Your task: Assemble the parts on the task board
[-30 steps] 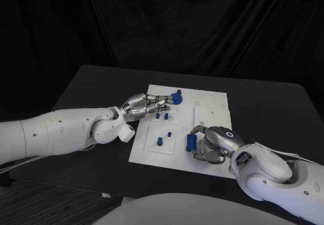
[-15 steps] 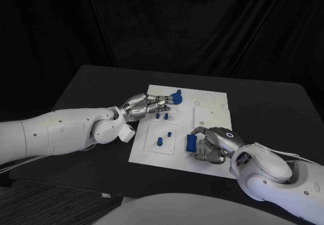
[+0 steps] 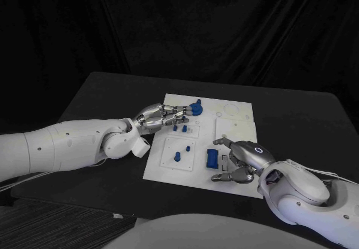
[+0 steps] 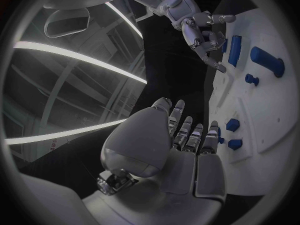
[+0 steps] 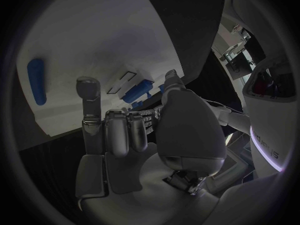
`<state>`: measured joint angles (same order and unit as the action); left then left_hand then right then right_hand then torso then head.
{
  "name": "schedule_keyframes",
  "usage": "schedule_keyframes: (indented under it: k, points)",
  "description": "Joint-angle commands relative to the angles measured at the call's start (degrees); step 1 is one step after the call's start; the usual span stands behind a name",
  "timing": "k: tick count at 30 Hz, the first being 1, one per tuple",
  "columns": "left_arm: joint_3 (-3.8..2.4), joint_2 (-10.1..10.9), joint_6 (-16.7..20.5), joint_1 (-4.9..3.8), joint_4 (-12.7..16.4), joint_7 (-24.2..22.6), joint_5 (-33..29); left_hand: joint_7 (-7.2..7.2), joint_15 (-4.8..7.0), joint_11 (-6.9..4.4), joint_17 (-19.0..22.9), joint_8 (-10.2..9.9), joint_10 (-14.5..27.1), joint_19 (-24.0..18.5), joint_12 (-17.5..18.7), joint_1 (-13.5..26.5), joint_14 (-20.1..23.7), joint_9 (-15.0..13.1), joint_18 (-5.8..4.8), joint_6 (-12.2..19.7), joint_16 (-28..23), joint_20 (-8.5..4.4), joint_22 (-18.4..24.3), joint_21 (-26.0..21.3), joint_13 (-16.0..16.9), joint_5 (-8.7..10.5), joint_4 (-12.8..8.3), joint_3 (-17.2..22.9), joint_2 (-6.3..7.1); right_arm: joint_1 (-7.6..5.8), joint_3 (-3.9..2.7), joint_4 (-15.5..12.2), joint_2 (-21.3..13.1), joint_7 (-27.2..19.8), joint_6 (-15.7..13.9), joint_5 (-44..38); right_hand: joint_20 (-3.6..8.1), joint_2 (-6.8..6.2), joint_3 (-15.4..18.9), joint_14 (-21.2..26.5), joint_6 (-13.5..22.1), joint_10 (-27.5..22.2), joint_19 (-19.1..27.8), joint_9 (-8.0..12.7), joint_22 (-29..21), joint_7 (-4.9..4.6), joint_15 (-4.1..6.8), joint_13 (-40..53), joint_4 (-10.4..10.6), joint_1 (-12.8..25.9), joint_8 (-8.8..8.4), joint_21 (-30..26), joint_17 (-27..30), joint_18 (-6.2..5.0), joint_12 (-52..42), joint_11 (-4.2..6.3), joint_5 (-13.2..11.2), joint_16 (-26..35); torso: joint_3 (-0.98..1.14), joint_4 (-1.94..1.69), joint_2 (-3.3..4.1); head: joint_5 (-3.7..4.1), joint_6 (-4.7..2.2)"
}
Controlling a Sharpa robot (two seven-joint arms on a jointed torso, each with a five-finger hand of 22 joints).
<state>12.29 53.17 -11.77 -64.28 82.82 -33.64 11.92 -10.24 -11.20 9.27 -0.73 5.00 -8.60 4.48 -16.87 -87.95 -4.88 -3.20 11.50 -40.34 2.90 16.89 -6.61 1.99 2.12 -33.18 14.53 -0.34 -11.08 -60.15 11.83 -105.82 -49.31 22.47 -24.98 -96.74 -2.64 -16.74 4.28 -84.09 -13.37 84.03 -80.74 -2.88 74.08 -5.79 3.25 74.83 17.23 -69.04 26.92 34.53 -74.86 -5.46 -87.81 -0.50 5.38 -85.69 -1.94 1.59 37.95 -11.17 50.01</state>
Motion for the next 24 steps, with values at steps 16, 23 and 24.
schedule_keyframes:
  k: [16,23,24]
  points:
    - [-0.05,0.8,2.5,0.18,1.4,-5.5,-0.2,-0.25,-0.06,0.69,-0.9,1.5,-0.8,1.3,-2.0,-0.2,-1.3,-0.8,-2.58,-0.8,1.9,-0.12,-1.4,0.8,0.6,-1.51,-0.8,5.4,1.68,-12.64,-0.02,-1.9,-8.2,-1.7,-4.8,10.6,0.69,13.04,-6.4,-5.3,-33.3,6.0,-1.3,-5.6,6.4,2.28,1.17,15.2,-0.4,10.2,12.54,6.2,-12.1,-1.87,-2.2,1.44,12.2,-2.5,-0.01,0.00,-0.07,0.25,-0.01]
    - [-0.08,3.1,6.8,0.12,3.9,-12.5,-0.2,0.55,1.13,0.00,-0.8,1.4,-1.5,1.4,-2.2,1.7,-1.0,-0.6,-1.55,0.0,1.8,-0.50,-1.4,0.8,0.6,-1.19,0.4,4.5,3.61,-15.06,-0.02,-1.0,-10.9,2.0,0.1,13.3,1.24,13.27,-6.4,-5.2,-37.5,6.0,-1.4,-6.7,6.5,3.24,1.80,15.2,-0.4,11.0,11.72,7.3,-11.8,-1.78,-2.2,2.20,11.4,-2.3,-0.09,-0.23,-0.10,0.26,-0.01]
    - [-0.08,3.6,7.7,0.07,4.3,-13.6,0.2,0.65,1.23,-0.07,-0.8,1.4,-1.6,1.5,-2.3,1.8,-1.0,-0.6,-1.47,0.0,1.8,-0.56,-1.4,0.8,0.6,-1.19,0.5,4.4,3.69,-15.22,-0.02,-0.8,-11.2,3.2,2.0,13.8,1.34,13.75,-6.5,-5.1,-38.7,6.0,-1.2,-7.0,6.4,3.50,1.93,15.2,-0.4,11.6,11.60,6.7,-11.5,-1.87,-2.2,2.35,12.3,-2.1,-0.12,-0.20,-0.12,0.17,-0.01]
